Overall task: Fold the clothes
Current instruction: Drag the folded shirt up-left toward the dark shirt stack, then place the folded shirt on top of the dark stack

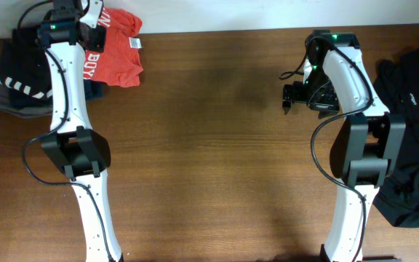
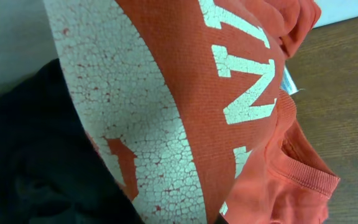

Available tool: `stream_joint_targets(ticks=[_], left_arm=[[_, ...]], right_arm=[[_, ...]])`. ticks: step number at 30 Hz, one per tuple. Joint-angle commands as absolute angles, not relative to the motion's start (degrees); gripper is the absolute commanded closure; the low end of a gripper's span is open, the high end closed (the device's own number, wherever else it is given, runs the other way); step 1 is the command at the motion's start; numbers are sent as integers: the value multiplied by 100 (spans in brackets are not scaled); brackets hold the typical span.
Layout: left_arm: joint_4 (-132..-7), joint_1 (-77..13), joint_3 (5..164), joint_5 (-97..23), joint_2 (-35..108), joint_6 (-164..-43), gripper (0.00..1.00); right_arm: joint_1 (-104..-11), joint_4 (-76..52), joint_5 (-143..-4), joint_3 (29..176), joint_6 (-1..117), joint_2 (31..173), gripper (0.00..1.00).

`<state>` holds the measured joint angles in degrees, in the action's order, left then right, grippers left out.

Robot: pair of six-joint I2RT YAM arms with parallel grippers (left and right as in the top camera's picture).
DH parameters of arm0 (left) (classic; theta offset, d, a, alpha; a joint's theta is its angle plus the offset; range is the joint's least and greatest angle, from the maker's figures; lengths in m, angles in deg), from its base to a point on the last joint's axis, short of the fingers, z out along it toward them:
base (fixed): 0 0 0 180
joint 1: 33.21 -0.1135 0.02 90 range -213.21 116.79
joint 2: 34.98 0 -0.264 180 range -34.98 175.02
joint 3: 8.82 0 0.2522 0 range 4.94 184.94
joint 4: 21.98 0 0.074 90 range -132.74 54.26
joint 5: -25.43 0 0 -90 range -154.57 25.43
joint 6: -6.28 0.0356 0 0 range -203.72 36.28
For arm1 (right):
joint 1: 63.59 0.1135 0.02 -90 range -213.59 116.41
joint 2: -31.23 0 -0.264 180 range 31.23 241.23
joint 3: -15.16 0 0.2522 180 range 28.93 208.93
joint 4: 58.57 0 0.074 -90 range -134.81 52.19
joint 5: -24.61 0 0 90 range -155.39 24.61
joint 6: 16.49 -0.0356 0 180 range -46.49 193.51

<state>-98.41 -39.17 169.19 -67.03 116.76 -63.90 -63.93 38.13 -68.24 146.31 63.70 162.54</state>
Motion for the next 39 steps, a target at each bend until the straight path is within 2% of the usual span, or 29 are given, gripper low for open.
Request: stream_joint_targets(ticks=[1, 9, 20, 39], left_arm=[[-9802, -3910, 17297, -6805, 11606, -6325, 100], [-9813, -3984, 17463, -7374, 11602, -6325, 100], [-9793, -4428, 17500, -7385, 11589, -6349, 100], [-9747, -4653, 17502, -7396, 11141, -6344, 100]], right_arm=[[-6399, 3802, -6793, 14731, 6429, 16276, 1], [-6399, 3795, -6796, 14731, 6427, 16276, 1], [-6399, 3861, -6798, 14731, 6423, 16276, 1], [-6397, 3988, -6798, 14731, 6416, 16276, 1]])
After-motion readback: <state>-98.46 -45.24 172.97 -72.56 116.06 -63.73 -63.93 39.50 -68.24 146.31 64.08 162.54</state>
